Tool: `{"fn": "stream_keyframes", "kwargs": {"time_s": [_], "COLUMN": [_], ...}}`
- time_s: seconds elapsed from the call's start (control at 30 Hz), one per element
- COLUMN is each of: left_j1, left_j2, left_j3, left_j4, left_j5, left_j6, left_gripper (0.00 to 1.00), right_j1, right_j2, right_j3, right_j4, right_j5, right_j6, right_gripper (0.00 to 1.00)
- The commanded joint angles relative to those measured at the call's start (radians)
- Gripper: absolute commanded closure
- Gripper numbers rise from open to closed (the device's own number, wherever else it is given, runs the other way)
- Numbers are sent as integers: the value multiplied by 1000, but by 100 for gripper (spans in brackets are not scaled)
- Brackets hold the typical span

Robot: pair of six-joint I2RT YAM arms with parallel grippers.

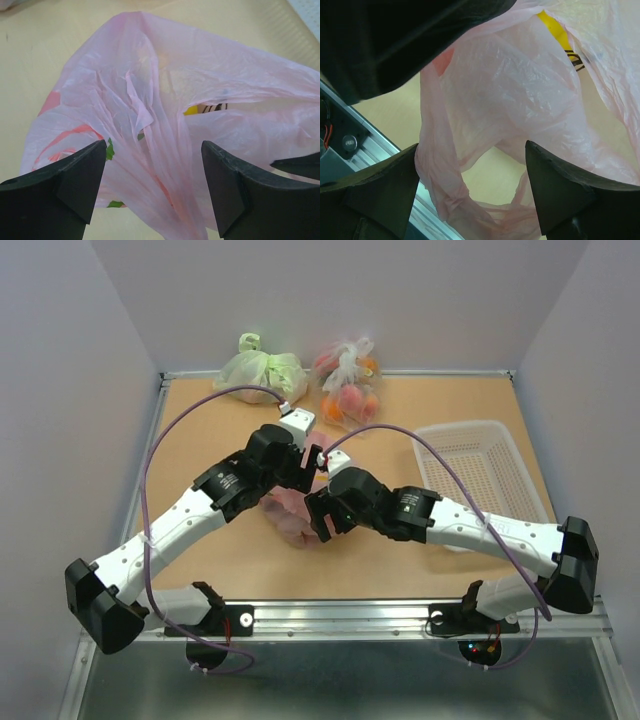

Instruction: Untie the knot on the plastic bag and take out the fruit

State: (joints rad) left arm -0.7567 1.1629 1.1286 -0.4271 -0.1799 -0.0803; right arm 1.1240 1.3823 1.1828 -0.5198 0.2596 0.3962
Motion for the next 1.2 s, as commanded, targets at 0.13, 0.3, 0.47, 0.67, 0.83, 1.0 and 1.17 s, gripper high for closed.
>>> {"fn": "stream_keyframes", "kwargs": {"time_s": [0.13, 0.3, 0.47, 0.67, 0.83, 1.0, 1.17], "left_j1": [-21, -23, -26, -29, -27, -27, -27], "left_j2": [23, 34, 66, 98, 107, 127, 133], "left_j3": [14, -19, -43, -55, -76, -78, -85], "left_j4": [-67, -52, -48, -65, -27, 8, 59], "left_j5": [-139, -86, -32, -84, -128, -101, -90], "left_j6": [-70, -79, -124, -183, -234, -262, -274], "left_gripper": [12, 16, 18, 17, 18, 42, 92], "right_j1": [5, 5, 5, 3, 5, 5, 3], "right_j2": [-25, -55, -78, -133, -158, -152, -144], "right_j3": [-63, -100, -152, -242, -325, -362, -403], "right_j4": [107, 147, 184, 286, 346, 391, 419], "right_j5": [33, 55, 92, 89, 64, 41, 37], "right_j6": [-5, 1, 6, 13, 32, 41, 52], "right_gripper": [14, 14, 14, 14, 14, 14, 20]}}
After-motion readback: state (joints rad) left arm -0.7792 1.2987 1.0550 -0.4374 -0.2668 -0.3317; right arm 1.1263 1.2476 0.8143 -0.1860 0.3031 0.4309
